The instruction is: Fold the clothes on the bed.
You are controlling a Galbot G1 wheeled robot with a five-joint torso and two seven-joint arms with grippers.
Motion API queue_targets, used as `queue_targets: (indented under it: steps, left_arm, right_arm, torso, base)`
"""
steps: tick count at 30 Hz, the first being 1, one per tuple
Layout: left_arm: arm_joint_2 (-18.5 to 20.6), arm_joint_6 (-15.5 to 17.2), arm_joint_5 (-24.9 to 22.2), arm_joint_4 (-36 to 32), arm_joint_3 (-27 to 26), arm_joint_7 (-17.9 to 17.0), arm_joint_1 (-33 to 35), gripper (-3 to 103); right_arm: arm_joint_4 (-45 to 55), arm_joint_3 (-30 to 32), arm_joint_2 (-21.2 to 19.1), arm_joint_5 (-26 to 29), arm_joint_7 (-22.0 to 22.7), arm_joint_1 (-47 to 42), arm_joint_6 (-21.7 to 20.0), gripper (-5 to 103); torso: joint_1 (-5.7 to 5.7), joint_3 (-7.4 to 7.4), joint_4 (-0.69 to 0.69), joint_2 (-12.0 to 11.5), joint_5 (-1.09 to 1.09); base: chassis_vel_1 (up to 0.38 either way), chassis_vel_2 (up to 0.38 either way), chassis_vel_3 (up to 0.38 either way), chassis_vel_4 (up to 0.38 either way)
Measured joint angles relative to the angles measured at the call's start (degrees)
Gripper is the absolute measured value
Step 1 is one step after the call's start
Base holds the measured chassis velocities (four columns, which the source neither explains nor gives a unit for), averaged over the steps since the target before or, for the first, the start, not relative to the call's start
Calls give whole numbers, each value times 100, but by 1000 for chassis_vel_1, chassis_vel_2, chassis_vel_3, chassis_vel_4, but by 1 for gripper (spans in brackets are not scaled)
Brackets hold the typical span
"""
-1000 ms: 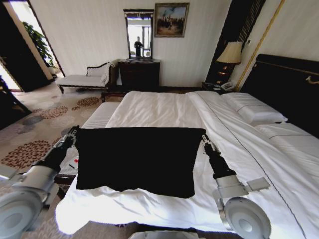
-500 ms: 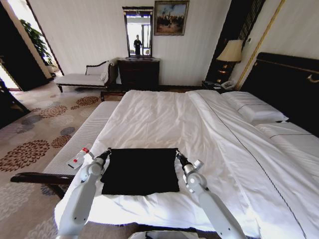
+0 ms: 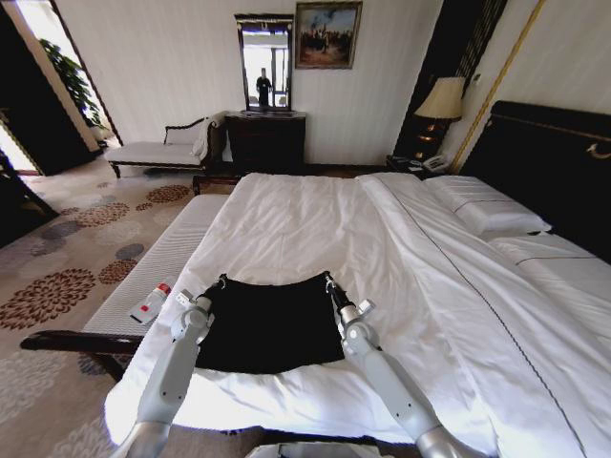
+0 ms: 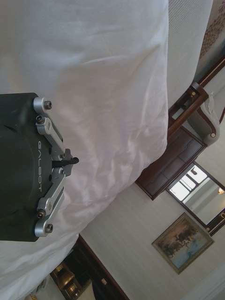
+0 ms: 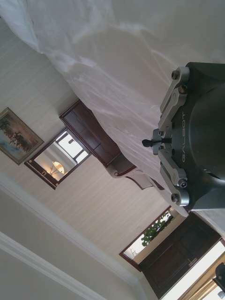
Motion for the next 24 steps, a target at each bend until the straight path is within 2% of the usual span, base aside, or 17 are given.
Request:
queue_targets:
  steps: [5, 8, 11, 14, 16, 21, 24]
  left_arm:
    - [130, -61, -193, -316, -146, 341, 235, 1]
    - [193, -58, -219, -531, -198, 421, 390, 1]
    - [320, -22, -220, -1044, -316, 513, 862, 1]
    - [363, -19, -216, -1216, -375, 545, 1065, 1]
    - [452, -21, -160, -1456, -523, 655, 1448, 1]
    - [524, -43, -143, -1724, -760, 748, 1945, 1]
    - [442, -51, -229, -2115, -983, 719, 2454, 1]
  right_arm:
    - [210, 119, -110, 112, -257, -286, 144, 0]
    - [347, 183, -167, 214, -319, -456, 152, 0]
    - [643, 337, -286, 301, -543, -926, 168, 0]
    - [736, 383, -313, 264, -655, -1108, 191, 0]
    - [898, 442, -340, 160, -792, -1412, 263, 0]
    - [1092, 479, -346, 81, -844, -1694, 343, 0]
    - [1333, 507, -361, 79, -1189, -1985, 403, 0]
  torso:
    - [0, 0, 0, 1, 0]
    - [0, 0, -2, 1, 1]
    - [0, -1, -1, 1, 1]
    - [-1, -1, -1, 1, 0]
    - [-1, -1, -1, 2, 1]
    - [-1, -1, 0, 2, 1]
    - [-1, -1, 2, 2, 0]
  base:
    - [0, 0, 0, 0]
    - [0, 0, 0, 0]
    - [0, 0, 0, 0]
    - [0, 0, 0, 0]
    - [0, 0, 0, 0]
    - [0, 0, 0, 0]
    - [0, 0, 0, 0]
